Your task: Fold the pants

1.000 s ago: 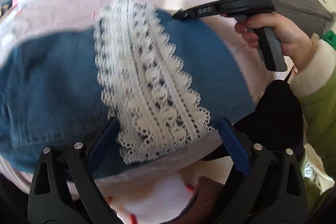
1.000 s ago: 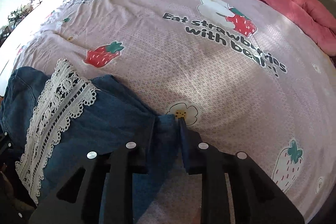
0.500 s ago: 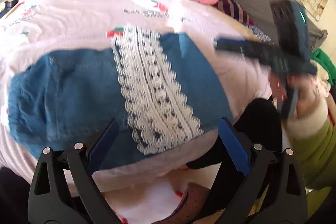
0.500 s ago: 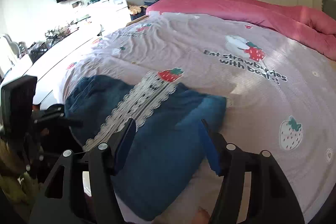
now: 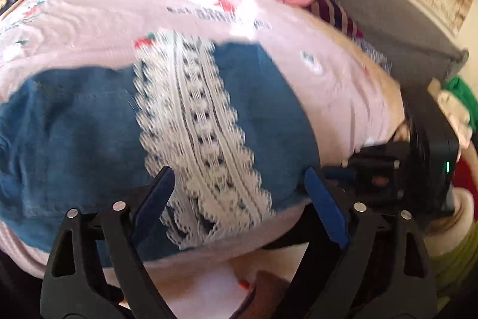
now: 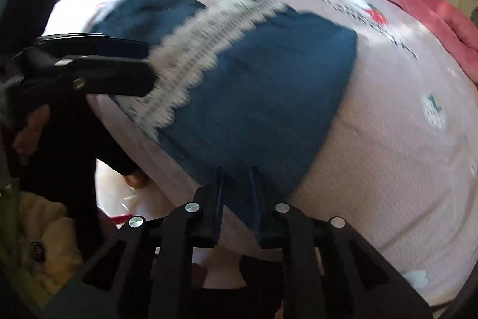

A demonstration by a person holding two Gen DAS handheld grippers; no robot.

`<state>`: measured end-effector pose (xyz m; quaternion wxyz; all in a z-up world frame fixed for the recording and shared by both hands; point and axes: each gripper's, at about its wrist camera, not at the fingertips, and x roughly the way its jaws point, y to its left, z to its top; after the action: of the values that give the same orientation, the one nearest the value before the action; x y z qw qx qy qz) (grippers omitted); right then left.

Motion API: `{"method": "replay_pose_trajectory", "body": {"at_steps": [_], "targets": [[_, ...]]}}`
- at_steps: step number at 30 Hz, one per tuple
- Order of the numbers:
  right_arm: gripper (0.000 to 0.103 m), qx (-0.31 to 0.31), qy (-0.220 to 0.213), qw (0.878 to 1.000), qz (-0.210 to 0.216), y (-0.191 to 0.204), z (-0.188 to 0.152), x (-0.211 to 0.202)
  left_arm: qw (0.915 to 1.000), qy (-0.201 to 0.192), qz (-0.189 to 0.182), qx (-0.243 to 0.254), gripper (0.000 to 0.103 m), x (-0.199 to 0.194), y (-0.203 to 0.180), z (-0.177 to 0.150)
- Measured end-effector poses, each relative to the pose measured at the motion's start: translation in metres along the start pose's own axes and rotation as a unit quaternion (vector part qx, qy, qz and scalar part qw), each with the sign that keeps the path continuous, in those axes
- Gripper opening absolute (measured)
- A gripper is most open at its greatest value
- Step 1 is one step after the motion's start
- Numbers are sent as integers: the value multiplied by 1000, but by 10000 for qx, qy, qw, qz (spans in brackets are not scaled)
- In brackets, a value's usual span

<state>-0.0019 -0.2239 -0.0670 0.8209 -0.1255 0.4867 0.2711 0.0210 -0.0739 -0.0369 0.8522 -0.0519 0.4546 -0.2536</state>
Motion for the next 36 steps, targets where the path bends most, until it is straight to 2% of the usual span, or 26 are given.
{"method": "replay_pose_trajectory", "body": {"at_steps": [3,7,11,16,18,20,22,25,34,36], "targets": [[13,312,-25,9993,193,-10,-4,1,9990,196,350,187,80,13,-2,-13],[13,360,-30,9992,167,-7,-5,5,9975,191,538,412,80,19,-1,-18],[14,457,-7,9987,211,-10,-4,6,9967,160,606,508,80,20,-3,-20],[17,500,-9,9985,201,-9,-3,2,9983,83,495,291,80,12,0,-16],[21,560,-34,9981,262,-9,-3,-1,9978,21,624,213,80,5,3,-15],[33,589,-87,9977,331,-7,-4,-8,9985,-34,541,55,80,-4,7,-13],[39,591,-185,9975,345,-4,-5,-16,9981,-138,596,17,81,-13,9,-10],[42,656,-307,9965,425,0,-5,-27,9968,-236,770,7,84,-25,9,-8],[66,820,-748,9931,376,7,5,-60,9948,-456,893,-185,90,-54,14,-7],[69,851,-837,9922,370,8,8,-65,9943,-501,927,-182,92,-60,15,-7]]}}
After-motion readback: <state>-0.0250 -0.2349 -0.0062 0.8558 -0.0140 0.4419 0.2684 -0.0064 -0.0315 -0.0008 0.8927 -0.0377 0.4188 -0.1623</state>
